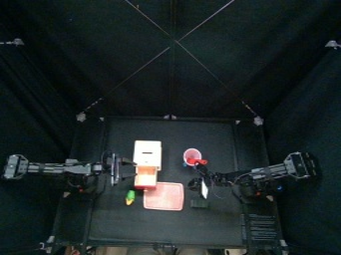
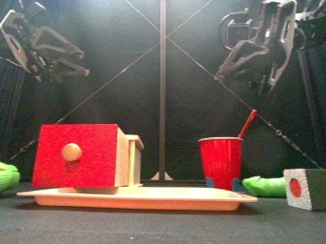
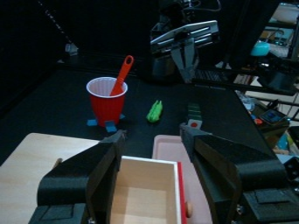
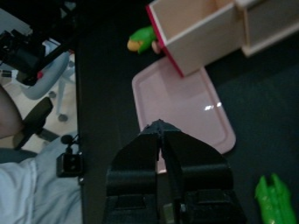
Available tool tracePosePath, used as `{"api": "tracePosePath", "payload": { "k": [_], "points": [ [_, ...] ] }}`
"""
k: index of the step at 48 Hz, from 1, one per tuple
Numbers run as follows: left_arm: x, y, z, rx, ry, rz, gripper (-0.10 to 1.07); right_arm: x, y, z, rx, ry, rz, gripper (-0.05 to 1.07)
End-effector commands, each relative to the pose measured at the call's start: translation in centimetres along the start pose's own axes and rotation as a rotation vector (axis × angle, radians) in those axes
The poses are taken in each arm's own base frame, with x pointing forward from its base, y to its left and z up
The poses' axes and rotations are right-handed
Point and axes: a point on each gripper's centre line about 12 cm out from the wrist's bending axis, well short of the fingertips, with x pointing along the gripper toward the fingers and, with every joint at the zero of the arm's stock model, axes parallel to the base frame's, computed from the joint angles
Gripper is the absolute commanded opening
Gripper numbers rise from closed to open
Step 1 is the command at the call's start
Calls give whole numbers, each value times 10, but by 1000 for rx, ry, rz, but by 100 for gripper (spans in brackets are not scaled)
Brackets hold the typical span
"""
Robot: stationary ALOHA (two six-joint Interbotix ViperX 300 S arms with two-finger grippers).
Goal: Grab pea
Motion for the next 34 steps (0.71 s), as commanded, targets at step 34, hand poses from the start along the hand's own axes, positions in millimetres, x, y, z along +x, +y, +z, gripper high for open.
{"api": "tracePosePath", "payload": {
  "k": [34],
  "points": [
    [0,0,0,-49,-4,5,89,-16,-15,16,186,296,-147,3]
  ]
}}
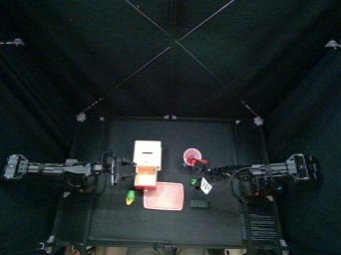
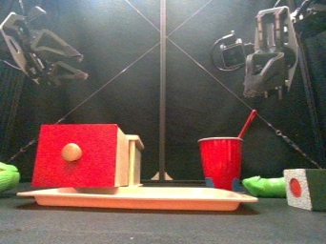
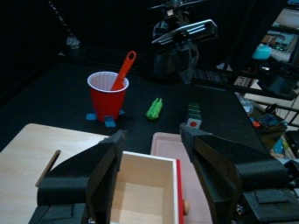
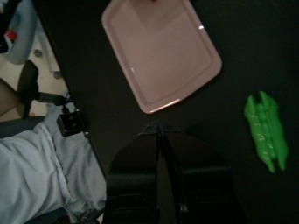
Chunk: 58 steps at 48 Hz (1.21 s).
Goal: Grab pea
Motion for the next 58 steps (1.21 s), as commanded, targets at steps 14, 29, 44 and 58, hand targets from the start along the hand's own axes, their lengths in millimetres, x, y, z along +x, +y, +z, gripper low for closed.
{"api": "tracePosePath", "payload": {
  "k": [14,29,44,58],
  "points": [
    [1,1,2,-6,-11,4,89,-5,0,-3,-76,-53,-147,3],
    [1,1,1,-6,-7,6,89,3,-6,-27,-252,-62,-225,17],
    [0,2,-1,-6,-2,8,89,10,-15,-36,-362,-58,-261,59],
    [0,2,-3,-6,2,9,89,23,-27,-43,-410,-16,-316,87]
  ]
}}
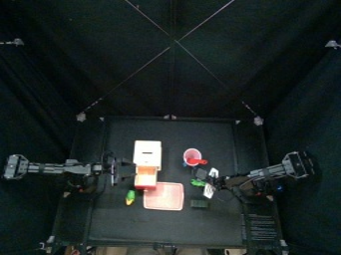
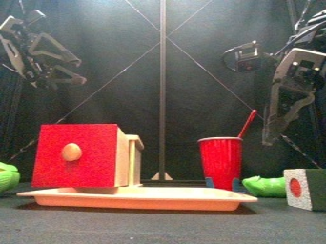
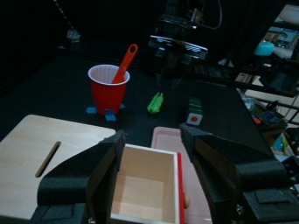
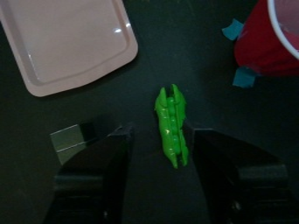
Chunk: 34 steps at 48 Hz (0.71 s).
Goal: Grab pea
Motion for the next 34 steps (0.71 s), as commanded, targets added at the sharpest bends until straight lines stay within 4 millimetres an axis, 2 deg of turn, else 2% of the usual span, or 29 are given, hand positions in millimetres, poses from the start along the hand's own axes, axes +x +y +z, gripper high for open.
{"api": "tracePosePath", "payload": {
  "k": [1,34],
  "points": [
    [1,0,6,1,-20,1,89,2,2,2,-4,-2,2,88],
    [1,2,3,0,-14,9,89,39,-3,-14,-60,120,-85,91]
  ]
}}
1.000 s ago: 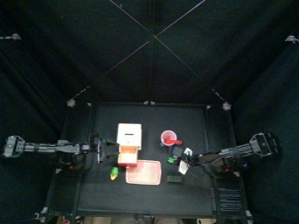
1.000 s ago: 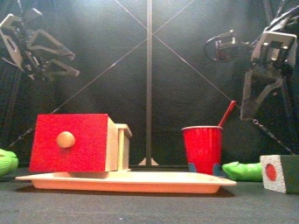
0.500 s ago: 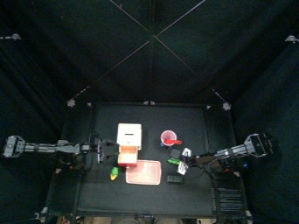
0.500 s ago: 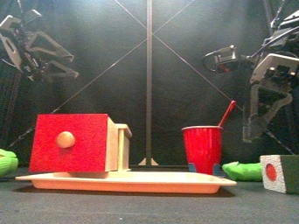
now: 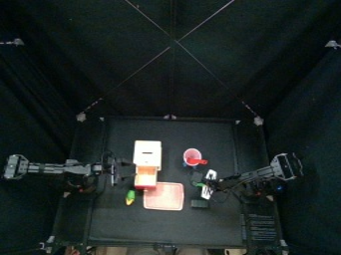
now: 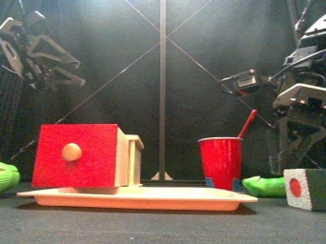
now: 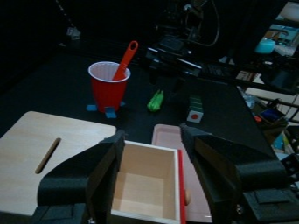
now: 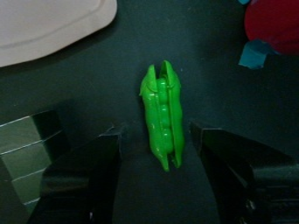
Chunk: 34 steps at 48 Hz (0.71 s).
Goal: Grab pea
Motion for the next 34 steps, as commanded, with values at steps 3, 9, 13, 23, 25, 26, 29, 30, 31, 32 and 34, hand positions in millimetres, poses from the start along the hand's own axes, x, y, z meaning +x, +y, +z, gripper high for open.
{"api": "tracePosePath", "payload": {
  "k": [3,9,13,23,25,26,29,30,31,32,34],
  "points": [
    [1,0,5,0,-18,4,89,1,1,7,-3,-11,-1,91],
    [1,1,5,-1,-16,5,89,7,2,6,-13,6,-12,90],
    [1,1,5,0,-16,4,89,11,3,6,-17,16,-18,90],
    [1,1,5,0,-16,6,89,17,1,5,-17,36,-33,90],
    [1,1,5,0,-16,6,89,19,0,5,-14,40,-37,90],
    [1,1,5,0,-16,6,89,19,-1,5,-9,41,-38,90],
    [1,1,5,0,-16,4,89,20,-3,6,0,43,-41,90],
    [1,1,5,0,-16,4,89,20,-3,6,1,45,-42,90],
    [1,1,5,0,-16,4,89,20,-3,6,1,45,-42,90],
    [1,1,5,0,-16,4,89,21,-3,6,1,45,-42,90],
    [1,1,4,1,-15,4,89,21,-3,6,1,44,-43,89]
  ]
}}
